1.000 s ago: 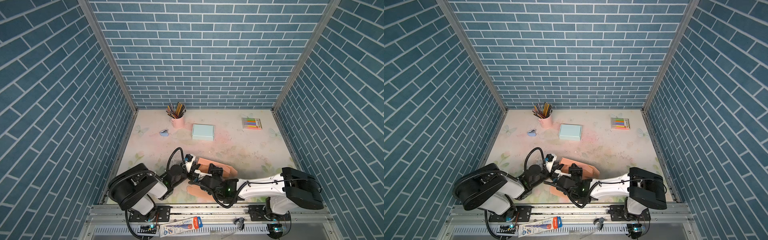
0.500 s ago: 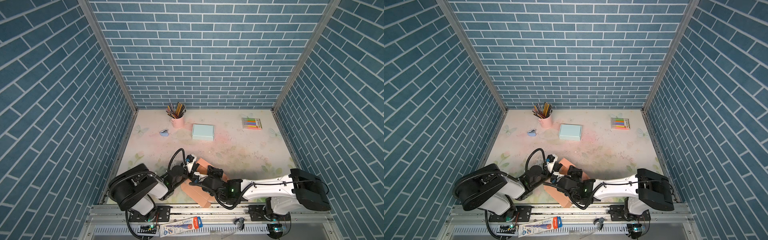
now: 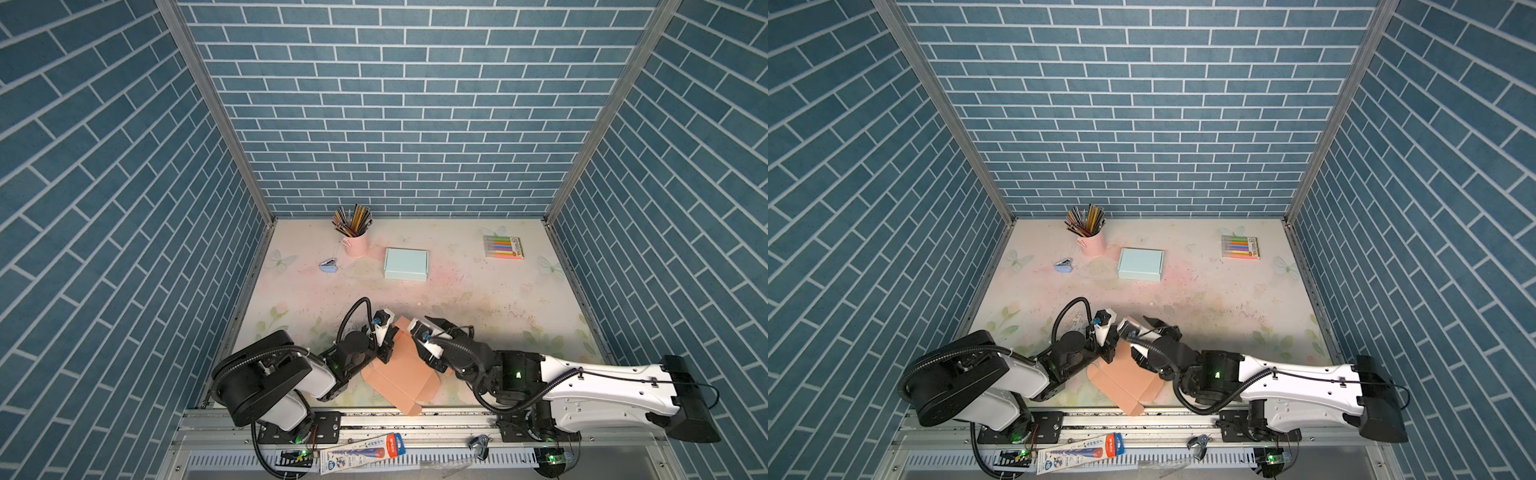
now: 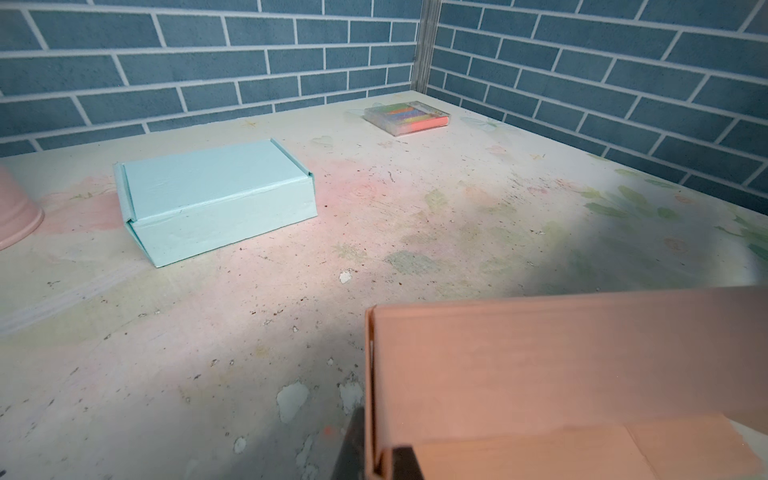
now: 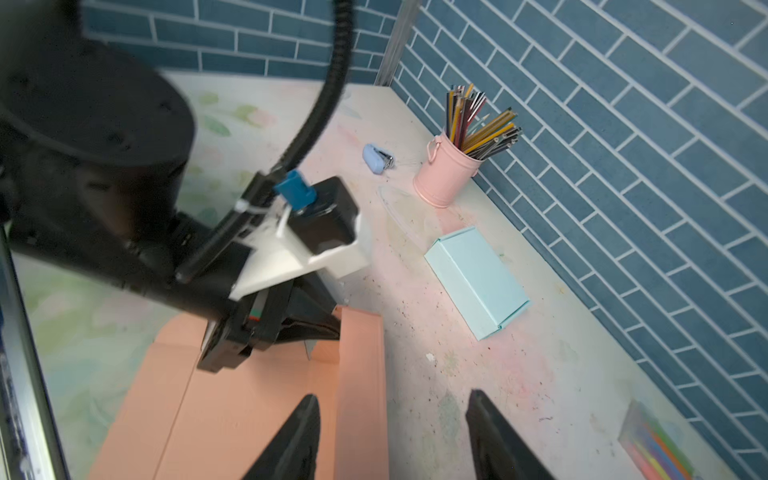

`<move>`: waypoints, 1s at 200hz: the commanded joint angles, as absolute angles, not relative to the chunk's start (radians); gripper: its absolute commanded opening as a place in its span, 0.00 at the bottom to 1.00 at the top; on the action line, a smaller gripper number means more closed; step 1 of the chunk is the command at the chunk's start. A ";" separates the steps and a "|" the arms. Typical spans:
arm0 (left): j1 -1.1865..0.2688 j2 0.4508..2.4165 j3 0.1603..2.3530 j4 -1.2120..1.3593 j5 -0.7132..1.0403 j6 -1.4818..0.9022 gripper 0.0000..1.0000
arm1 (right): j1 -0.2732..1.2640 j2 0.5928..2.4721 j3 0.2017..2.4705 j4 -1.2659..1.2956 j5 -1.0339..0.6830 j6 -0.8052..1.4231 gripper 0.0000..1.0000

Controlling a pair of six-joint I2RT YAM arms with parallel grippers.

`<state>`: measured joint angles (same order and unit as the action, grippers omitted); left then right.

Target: Fold the paper box

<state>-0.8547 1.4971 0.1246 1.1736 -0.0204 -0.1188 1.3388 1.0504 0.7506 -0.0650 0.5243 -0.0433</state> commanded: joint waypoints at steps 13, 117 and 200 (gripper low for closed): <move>-0.871 1.470 0.143 1.148 -0.049 -0.088 0.09 | 1.063 1.088 0.798 -0.101 0.166 0.311 0.56; -0.923 1.512 0.163 1.138 -0.104 -0.049 0.10 | 0.862 1.370 0.809 -0.012 -0.271 0.486 0.58; -0.934 1.576 0.166 1.192 -0.110 -0.050 0.12 | 0.853 1.464 0.784 0.029 -0.358 0.514 0.52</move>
